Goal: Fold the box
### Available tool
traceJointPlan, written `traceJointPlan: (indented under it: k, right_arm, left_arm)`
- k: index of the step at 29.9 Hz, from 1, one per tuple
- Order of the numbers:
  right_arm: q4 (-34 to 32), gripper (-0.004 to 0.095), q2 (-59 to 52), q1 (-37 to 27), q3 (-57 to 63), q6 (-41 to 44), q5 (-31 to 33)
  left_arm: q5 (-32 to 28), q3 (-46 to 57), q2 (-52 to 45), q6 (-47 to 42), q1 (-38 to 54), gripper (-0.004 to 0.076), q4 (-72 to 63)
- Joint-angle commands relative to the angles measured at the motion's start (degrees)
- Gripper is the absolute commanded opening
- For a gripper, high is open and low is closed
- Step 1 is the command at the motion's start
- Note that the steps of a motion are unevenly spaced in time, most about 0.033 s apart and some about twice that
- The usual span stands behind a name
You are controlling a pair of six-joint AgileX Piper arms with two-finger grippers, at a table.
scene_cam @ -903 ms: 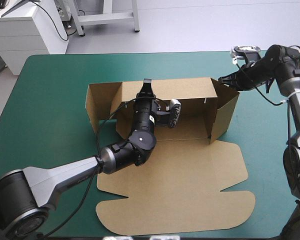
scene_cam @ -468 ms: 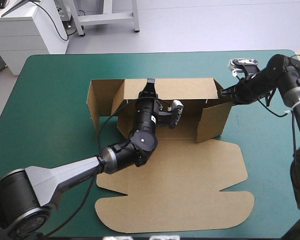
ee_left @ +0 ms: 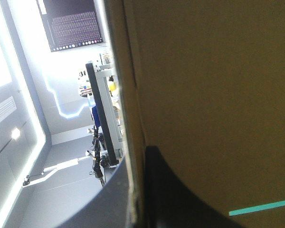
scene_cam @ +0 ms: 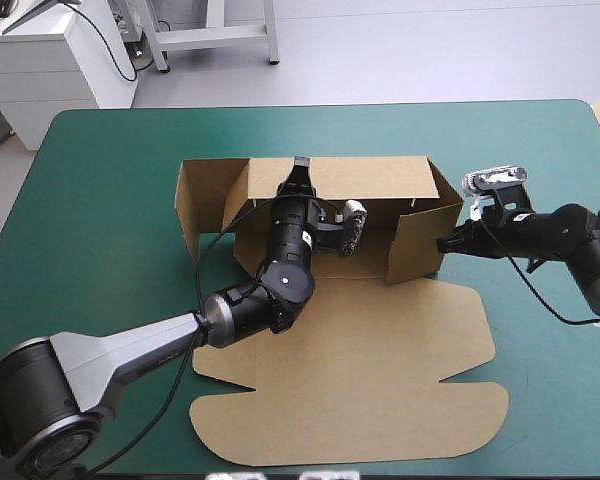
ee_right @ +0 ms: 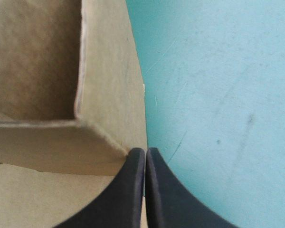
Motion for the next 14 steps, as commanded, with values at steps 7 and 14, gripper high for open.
traceJointPlan:
  k: [7,14]
  right_arm:
    - [3.46,0.0076,-2.46,-0.31,-0.56,-8.15,-2.78]
    - [11.82,0.0453,-2.46,-0.31,-0.56,-19.38,1.95]
  left_arm:
    - [1.47,-1.42,-2.64,-0.05,-0.38,-0.0008,2.76]
    - [1.47,-1.42,-2.64,-0.05,-0.38,-0.0008,3.03]
